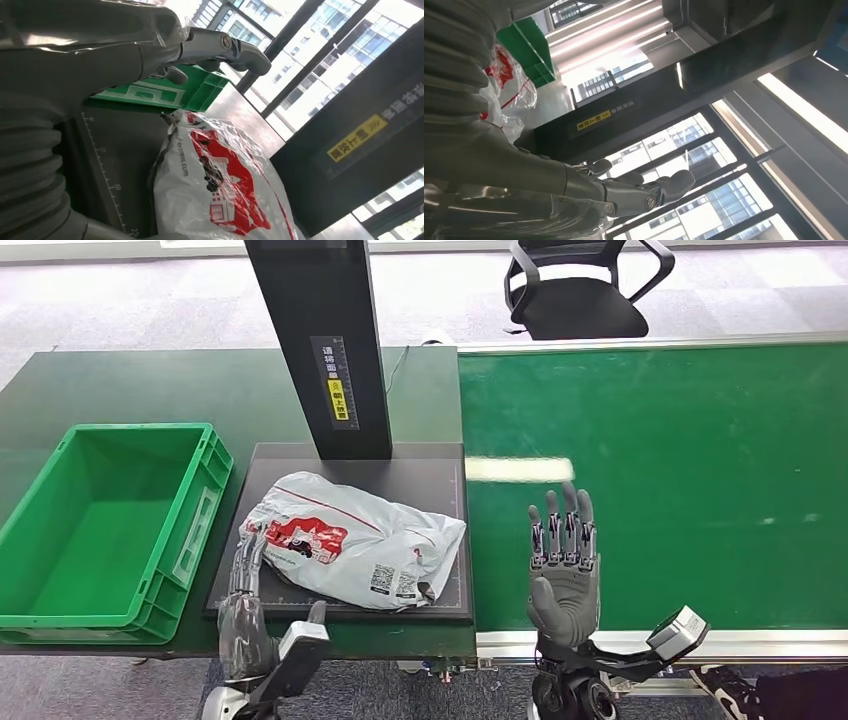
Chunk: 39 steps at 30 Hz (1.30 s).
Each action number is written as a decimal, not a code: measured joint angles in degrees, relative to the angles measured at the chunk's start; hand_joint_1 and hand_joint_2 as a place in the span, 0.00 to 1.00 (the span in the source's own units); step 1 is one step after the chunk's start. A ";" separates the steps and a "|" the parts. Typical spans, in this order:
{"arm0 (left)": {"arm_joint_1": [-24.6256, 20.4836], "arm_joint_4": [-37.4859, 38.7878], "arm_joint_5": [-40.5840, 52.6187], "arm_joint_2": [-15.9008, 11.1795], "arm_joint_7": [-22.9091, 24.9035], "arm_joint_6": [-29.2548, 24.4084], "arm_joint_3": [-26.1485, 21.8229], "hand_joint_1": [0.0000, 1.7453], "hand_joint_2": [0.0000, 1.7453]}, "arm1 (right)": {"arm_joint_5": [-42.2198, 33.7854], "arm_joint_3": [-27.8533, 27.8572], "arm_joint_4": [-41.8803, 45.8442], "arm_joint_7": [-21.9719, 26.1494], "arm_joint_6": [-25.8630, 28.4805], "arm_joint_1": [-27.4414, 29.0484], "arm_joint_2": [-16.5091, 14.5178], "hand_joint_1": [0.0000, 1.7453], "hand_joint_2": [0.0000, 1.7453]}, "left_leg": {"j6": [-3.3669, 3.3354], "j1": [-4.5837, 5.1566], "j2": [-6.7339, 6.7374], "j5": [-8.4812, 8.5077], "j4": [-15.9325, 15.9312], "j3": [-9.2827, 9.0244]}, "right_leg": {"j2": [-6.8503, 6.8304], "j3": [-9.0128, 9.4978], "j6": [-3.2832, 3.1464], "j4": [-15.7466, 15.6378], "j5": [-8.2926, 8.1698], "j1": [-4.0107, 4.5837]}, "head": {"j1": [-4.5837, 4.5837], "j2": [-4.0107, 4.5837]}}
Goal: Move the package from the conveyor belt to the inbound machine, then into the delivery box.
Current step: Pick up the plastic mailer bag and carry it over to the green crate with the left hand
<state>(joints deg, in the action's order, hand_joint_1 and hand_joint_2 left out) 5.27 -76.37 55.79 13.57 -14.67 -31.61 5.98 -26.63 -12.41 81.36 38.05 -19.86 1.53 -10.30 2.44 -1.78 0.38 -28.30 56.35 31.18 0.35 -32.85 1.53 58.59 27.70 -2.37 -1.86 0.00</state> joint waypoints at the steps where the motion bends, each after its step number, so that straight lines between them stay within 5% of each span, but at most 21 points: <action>1: -1.25 1.31 2.07 -0.31 1.50 -0.02 1.14 0.00 1.00 | -0.37 0.28 -0.23 -0.45 -0.52 -0.35 -0.14 0.00 1.00 | -0.01 0.00 0.00 0.01 0.00 -0.01 | 0.00 0.01 0.00 0.00 -0.01 0.00 | 0.01 0.00; 12: -11.49 15.57 8.04 -2.02 5.82 2.20 10.03 0.00 1.00 | -1.37 3.23 -2.28 -2.02 -2.26 -1.00 -1.48 0.00 1.00 | -0.01 0.00 0.05 0.00 0.01 0.02 | 0.03 -0.06 0.01 0.01 -0.02 0.00 | 0.02 0.00; 28: -20.94 30.86 5.45 -2.00 5.45 2.41 12.40 0.02 1.00 | -1.41 5.38 -2.40 -2.82 -3.43 0.36 -2.39 0.00 1.00 | -0.01 0.00 0.09 0.01 0.01 0.03 | 0.07 -0.05 0.01 0.01 -0.03 0.00 | 0.01 0.00; 32: -21.73 33.13 4.76 -1.87 4.95 1.81 12.38 0.72 1.00 | -1.44 5.69 -2.79 -3.16 -3.69 0.18 -2.40 0.00 1.00 | -0.01 0.00 0.09 0.01 0.01 0.04 | 0.07 -0.06 0.01 0.01 -0.03 0.00 | 0.01 0.00; 33: -21.82 33.51 4.63 -1.85 4.83 1.78 12.38 0.81 1.00 | -1.45 5.74 -2.95 -3.19 -3.69 0.08 -2.40 0.00 1.00 | -0.01 0.00 0.08 0.01 0.01 0.04 | 0.07 -0.06 0.01 0.01 -0.02 0.00 | 0.01 0.00; 39: -22.41 34.61 3.75 -1.81 4.05 1.65 12.36 0.93 1.00 | -1.73 6.05 -3.93 -3.30 -3.71 -0.71 -2.52 0.00 1.00 | -0.01 0.00 0.07 0.01 0.01 0.04 | 0.07 -0.04 0.01 0.01 -0.03 0.00 | 0.01 0.00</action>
<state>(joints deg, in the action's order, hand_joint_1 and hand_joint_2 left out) -17.13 -41.76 59.54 11.76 -10.62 -29.96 18.34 -28.36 -6.36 77.43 34.75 -23.57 0.82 -12.82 2.42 -1.78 0.45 -28.29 56.36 31.22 0.42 -32.89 1.54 58.60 27.68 -2.37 -1.85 0.00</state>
